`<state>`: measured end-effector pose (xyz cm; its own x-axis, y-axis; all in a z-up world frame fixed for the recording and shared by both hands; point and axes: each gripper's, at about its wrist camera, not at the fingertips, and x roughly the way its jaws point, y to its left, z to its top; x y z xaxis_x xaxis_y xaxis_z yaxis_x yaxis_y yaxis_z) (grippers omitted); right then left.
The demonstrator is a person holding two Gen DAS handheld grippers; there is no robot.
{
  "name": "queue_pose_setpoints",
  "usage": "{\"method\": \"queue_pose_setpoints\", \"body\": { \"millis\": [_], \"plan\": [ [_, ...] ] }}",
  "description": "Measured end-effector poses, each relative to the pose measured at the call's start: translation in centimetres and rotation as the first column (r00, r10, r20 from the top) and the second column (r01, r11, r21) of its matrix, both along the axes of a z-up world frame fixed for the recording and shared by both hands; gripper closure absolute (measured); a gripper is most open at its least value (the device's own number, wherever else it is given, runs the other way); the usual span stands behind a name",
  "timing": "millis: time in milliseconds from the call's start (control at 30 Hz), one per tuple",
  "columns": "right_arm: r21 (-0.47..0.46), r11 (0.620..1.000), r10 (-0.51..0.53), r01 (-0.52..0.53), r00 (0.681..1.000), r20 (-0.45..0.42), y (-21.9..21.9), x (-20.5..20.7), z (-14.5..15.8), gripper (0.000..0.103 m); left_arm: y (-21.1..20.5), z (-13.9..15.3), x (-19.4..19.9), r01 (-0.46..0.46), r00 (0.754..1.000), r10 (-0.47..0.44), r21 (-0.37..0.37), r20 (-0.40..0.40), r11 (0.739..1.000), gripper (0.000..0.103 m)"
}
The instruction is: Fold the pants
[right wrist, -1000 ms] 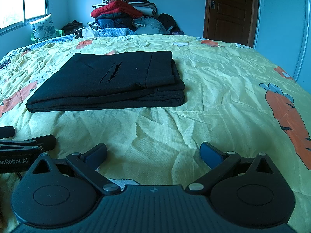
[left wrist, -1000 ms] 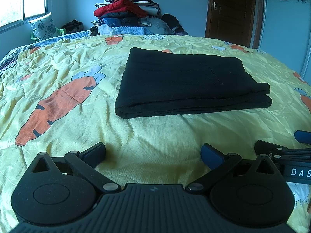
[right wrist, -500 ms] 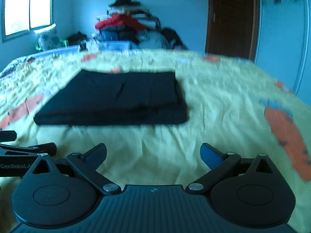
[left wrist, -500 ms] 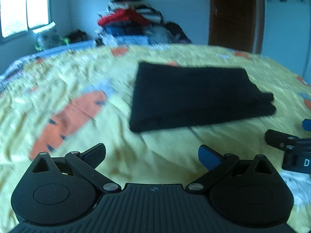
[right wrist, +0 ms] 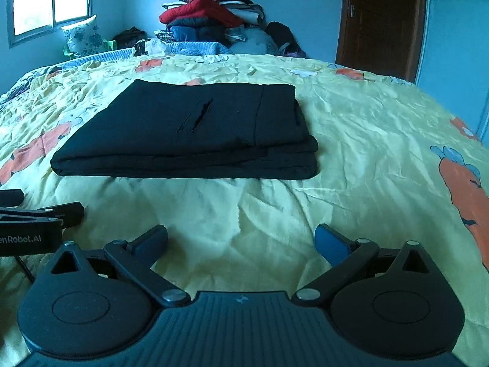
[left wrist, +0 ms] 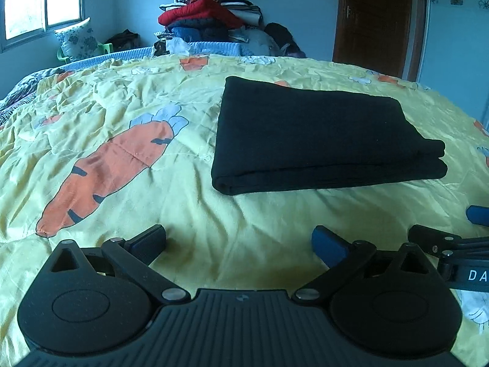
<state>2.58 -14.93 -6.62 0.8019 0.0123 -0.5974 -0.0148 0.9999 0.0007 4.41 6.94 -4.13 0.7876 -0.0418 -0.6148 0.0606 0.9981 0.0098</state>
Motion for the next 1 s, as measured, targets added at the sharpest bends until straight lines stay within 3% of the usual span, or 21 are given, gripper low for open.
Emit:
{"method": "queue_pose_setpoints", "body": {
  "millis": [567,733,1000],
  "plan": [
    [0.000,1.000,-0.002,0.002,1.000,0.001,-0.18,-0.11,-0.01,0.000,-0.04,-0.04,0.04,0.000,1.000,0.000,0.002,0.000,1.000,0.000],
    [-0.001,0.997,-0.073,0.073,0.997,0.006,-0.54,-0.22,0.05,0.000,-0.25,0.09,-0.11,0.003,1.000,-0.003,0.017,0.006,1.000,0.001],
    [-0.004,0.998,-0.066,0.066,0.998,0.001,-0.25,-0.02,0.01,0.000,-0.25,0.13,-0.13,0.004,1.000,-0.004,0.009,0.003,1.000,0.001]
  ]
}}
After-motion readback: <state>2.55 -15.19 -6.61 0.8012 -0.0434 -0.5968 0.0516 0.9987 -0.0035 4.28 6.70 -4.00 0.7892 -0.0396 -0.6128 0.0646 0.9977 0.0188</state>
